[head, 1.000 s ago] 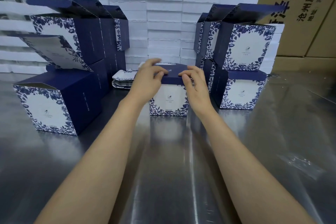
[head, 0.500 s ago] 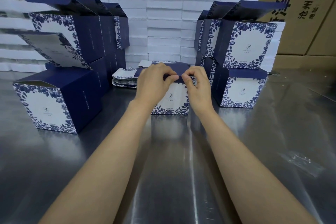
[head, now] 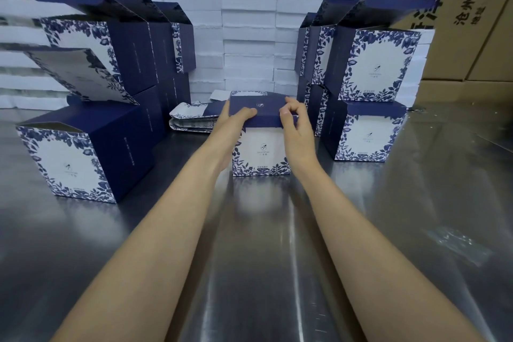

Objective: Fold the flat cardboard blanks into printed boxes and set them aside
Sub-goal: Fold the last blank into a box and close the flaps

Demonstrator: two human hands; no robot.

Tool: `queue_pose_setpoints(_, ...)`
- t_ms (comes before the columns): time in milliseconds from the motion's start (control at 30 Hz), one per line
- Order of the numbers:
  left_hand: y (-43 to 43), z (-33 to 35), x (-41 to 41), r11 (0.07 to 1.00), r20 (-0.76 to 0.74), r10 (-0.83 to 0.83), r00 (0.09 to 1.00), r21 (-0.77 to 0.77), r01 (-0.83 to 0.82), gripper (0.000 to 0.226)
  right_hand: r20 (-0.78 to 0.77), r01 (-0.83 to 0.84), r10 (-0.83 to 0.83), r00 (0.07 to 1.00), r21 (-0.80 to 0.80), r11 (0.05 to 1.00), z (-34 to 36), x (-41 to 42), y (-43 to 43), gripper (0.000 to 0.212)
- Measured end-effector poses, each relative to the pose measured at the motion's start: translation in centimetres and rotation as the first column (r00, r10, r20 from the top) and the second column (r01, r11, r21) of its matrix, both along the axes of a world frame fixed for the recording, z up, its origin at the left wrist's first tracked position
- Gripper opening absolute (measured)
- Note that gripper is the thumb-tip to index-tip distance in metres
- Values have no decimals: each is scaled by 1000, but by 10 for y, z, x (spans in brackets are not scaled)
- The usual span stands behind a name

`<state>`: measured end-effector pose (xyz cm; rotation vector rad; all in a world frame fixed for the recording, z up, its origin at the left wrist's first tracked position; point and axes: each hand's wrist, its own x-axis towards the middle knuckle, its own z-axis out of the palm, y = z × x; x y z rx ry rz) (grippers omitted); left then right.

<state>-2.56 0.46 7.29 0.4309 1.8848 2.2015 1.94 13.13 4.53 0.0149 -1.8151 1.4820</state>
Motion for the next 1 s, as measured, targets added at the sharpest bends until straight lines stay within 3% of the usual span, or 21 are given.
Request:
queue_pose_setpoints(100,0,-5,-2,1000,-48,-2,999,-11,2,93,-11,15,-15,1000,5,1000,-2,3,-2,16)
queue_pose_setpoints(300,5,-25,38,994,-419,107,902,37,-101,47,-122,169,-163,979,40,985,-10,31,-8,15)
queue_pose_setpoints(467,19,-34,70,996,-568,-31,822,-84,-20,61,-233,267,-246,941,62,962,-21,76,15,7)
queue_pose_setpoints(567,46,-40,95,980,-661,-61,748,-181,-79,63,-305,381,-349,886,51,923,-22,106,46,11)
queue_pose_setpoints(733,96,-44,128,985,-627,-45,777,-159,-71,61,-323,513,-478,817,31,858,-24,135,87,13)
queue_pose_setpoints(1000,124,-55,107,995,-595,-51,802,-101,-12,60,-255,598,-576,777,13,801,-28,112,107,33)
